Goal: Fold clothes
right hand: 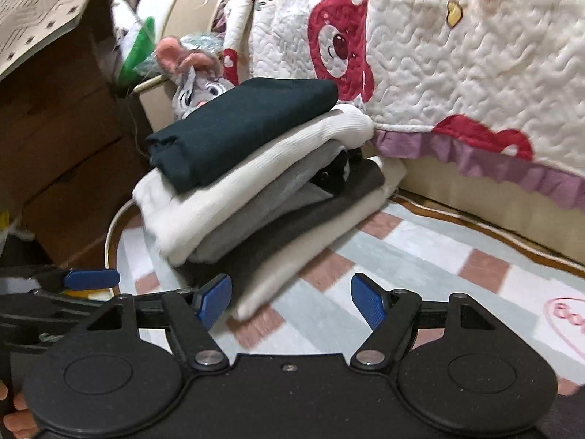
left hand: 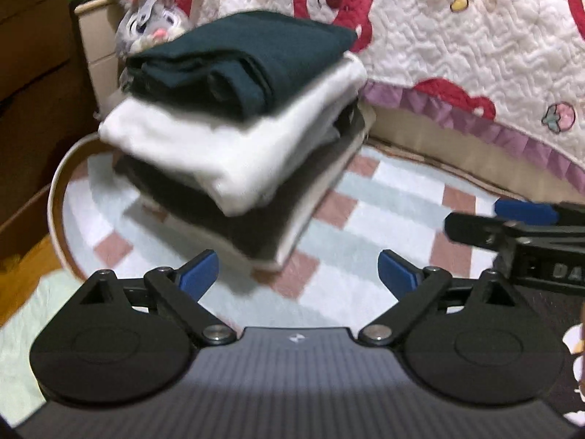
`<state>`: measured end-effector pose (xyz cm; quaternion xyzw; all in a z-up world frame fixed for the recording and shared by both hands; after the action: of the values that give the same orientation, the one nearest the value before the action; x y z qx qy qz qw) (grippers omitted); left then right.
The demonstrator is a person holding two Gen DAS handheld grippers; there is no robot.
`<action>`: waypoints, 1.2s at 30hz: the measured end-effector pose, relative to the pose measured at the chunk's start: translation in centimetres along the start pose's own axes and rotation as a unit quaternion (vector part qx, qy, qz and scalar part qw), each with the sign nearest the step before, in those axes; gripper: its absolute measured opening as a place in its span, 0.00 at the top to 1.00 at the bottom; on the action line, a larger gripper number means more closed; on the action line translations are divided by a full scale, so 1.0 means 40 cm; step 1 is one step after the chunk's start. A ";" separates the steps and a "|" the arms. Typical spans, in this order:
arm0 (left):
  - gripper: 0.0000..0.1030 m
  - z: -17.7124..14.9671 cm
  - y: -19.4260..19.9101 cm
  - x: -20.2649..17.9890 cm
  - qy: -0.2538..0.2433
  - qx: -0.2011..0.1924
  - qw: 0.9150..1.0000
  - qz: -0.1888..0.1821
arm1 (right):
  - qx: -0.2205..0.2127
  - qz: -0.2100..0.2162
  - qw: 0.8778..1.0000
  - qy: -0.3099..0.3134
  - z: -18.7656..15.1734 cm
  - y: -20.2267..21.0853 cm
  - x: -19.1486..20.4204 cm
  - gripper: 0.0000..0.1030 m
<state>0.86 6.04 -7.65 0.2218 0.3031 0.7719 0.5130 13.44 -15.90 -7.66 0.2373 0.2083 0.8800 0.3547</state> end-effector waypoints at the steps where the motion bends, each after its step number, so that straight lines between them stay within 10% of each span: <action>1: 0.08 -0.012 0.012 -0.016 0.001 0.005 1.000 0.001 | 0.000 -0.003 1.000 0.004 -0.005 0.022 0.004 0.25; 36: 0.03 -0.070 0.132 -0.231 -0.118 -0.009 0.993 0.019 | -0.043 0.032 0.996 -0.075 -0.130 0.241 0.000 0.24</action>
<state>-0.98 -4.71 -6.28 0.3126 0.2285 0.7528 0.5323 5.41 -23.31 -6.65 0.2936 0.1355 0.8787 0.3511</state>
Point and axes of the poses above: each gripper's, at about its wrist camera, not at the fingertips, and y roughly against the way its jaws point, x to its left, z to its top, the point moved 1 cm from there along -y, roughly the way its jaws point, and after that the axes turned 3 degrees about z, right-handed, at the moved point
